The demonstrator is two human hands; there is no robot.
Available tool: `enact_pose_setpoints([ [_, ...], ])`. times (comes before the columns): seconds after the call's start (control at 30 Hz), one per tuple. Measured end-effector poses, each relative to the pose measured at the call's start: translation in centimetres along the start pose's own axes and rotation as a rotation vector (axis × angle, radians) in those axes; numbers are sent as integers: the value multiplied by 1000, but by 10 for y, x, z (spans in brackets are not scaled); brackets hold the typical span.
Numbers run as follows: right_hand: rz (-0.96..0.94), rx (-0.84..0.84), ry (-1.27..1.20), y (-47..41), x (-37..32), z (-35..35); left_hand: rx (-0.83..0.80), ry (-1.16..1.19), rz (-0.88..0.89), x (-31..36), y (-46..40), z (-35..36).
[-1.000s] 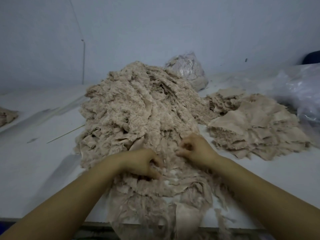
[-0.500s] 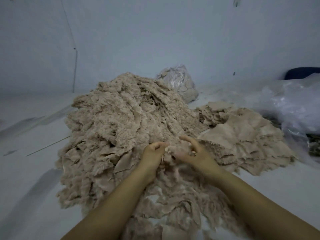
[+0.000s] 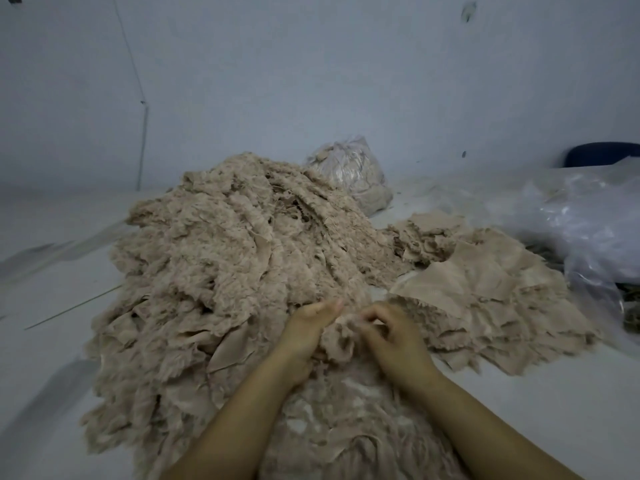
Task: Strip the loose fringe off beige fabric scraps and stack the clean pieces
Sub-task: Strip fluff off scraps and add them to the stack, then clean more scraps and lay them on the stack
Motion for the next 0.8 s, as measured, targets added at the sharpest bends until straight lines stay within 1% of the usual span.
enact_pose_setpoints([
  [0.07, 127, 72, -139, -5, 14, -10, 74, 43, 34, -2, -5, -12],
  [0.13, 265, 95, -270, -8, 31, -14, 107, -1, 71, -1, -8, -24],
  [0.2, 273, 102, -269, -8, 33, -11, 36, -116, 102, 1, -7, -22],
  [0.3, 235, 53, -268, -4, 28, 1, -160, -258, 147, -4, -1, 1],
  [0.37, 261, -11, -351, -2, 27, 9, -200, -306, 200, -5, 0, 12],
  [0.43, 286, -18, -427, -1, 28, 9, -130, -284, 252, -1, -3, 8],
  [0.5, 295, -26, -479, 2, 27, 6, -33, -231, 244, 2, -4, 0],
  [0.57, 279, -94, -478, 4, 23, 6, 34, -177, 235, 4, -3, -6],
  [0.63, 242, -187, -436, 6, 19, 12, 64, -220, 261, 9, -3, -12],
  [0.7, 205, -205, -403, 6, 17, 15, 10, -209, 267, 10, -2, -10],
  [0.8, 223, -170, -428, 6, 19, 15, -223, -256, 225, 1, 4, 9],
])
Point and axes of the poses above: each hand's wrist, its own y-axis away from the middle knuckle, its own z-axis out of the palm, x = y × z, the point moved 9 cm from there along -y, towards the middle knuckle, and after that the axes turned 14 degrees about z, right-handed, at the moved point
